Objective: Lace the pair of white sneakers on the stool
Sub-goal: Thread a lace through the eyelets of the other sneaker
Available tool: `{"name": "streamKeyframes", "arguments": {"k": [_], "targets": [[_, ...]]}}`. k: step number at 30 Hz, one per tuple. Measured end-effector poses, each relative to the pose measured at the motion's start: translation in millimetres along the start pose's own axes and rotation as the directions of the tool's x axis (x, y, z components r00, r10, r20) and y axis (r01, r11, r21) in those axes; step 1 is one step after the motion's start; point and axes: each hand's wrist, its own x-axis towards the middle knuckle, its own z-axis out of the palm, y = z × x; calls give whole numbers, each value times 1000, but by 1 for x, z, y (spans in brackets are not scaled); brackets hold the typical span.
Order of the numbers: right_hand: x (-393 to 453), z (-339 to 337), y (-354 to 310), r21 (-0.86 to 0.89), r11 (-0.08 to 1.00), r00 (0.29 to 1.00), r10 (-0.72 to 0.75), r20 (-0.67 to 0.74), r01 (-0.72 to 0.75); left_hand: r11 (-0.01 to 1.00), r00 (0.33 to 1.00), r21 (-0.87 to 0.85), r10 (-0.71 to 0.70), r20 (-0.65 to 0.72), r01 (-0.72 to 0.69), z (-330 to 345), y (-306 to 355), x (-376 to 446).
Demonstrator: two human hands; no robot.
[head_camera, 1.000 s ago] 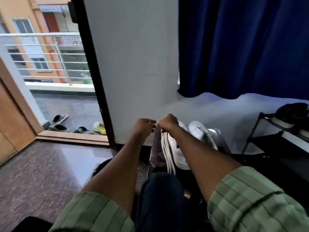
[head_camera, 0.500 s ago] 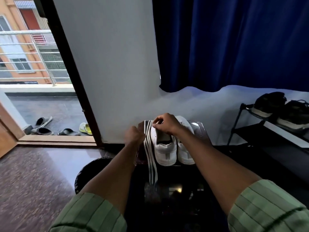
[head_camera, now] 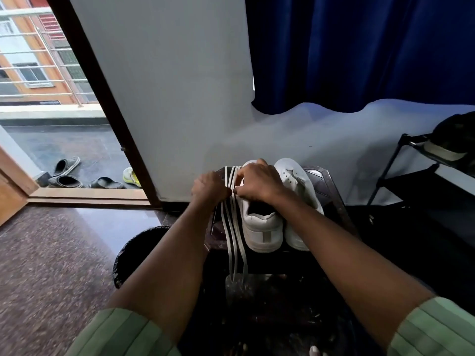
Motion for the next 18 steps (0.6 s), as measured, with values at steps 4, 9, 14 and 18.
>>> {"name": "streamKeyframes", "arguments": {"k": [4,9,14,18], "targets": [[5,-1,3,60,998,1000,7,26,-8,999,996,38,36,80,-39,0,-4,2],[15,-5,12,303,952,999,34,-2,-32,912,959,-376,237,158,-163,-11,17,1],[17,-20,22,516,850,980,3,-199,103,566,911,-792,412,30,-230,-41,52,-26],[17,-45,32,788,614,950,271,-153,-49,456,898,-860,439,-5,-227,-44,59,-26]]}}
